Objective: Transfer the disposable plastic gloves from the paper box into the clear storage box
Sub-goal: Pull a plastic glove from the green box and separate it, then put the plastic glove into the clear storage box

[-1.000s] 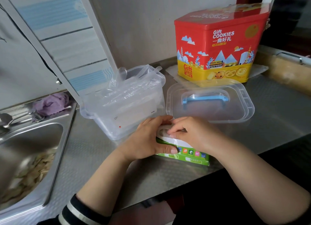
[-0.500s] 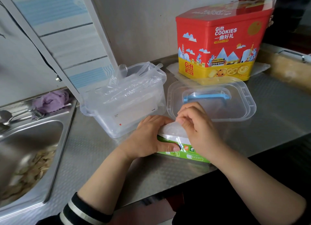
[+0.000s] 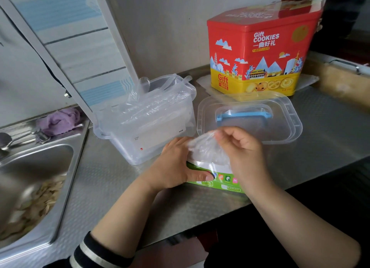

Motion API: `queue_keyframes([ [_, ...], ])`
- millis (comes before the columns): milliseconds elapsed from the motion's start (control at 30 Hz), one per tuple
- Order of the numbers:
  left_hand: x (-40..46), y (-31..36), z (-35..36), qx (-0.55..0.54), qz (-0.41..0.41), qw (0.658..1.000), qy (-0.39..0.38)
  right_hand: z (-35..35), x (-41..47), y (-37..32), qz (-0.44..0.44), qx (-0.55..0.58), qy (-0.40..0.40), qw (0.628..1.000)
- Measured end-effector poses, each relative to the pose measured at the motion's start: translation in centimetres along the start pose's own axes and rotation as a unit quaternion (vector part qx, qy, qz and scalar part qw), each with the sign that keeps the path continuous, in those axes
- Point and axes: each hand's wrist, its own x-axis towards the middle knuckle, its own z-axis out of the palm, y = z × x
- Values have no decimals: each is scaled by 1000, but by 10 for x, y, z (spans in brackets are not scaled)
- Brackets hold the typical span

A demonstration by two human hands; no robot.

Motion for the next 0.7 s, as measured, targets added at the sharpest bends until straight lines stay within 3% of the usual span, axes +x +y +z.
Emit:
queue_keyframes([
  [100,0,-1,1,11,2,1000,3,-4,-5,-2,-14,97,45,994],
  [233,0,-1,1,-9,-6,1000,-21,-7,-6,0,-22,113,81,990],
  [333,-4,0,-1,-109,-5,994,10,-7,-2,2,-2,110,80,991],
  [433,-6,0,-6,-202,11,976,75,-6,3,3,32,96,39,994],
  [533,-3,5,-9,-191,0,979,71,-7,7,3,71,57,-33,995],
  [633,-2,8,-6,-151,-3,986,69,-11,10,4,83,-83,-111,987],
  [700,-2,6,-3,-141,3,988,60,-11,10,5,63,-128,-120,983],
])
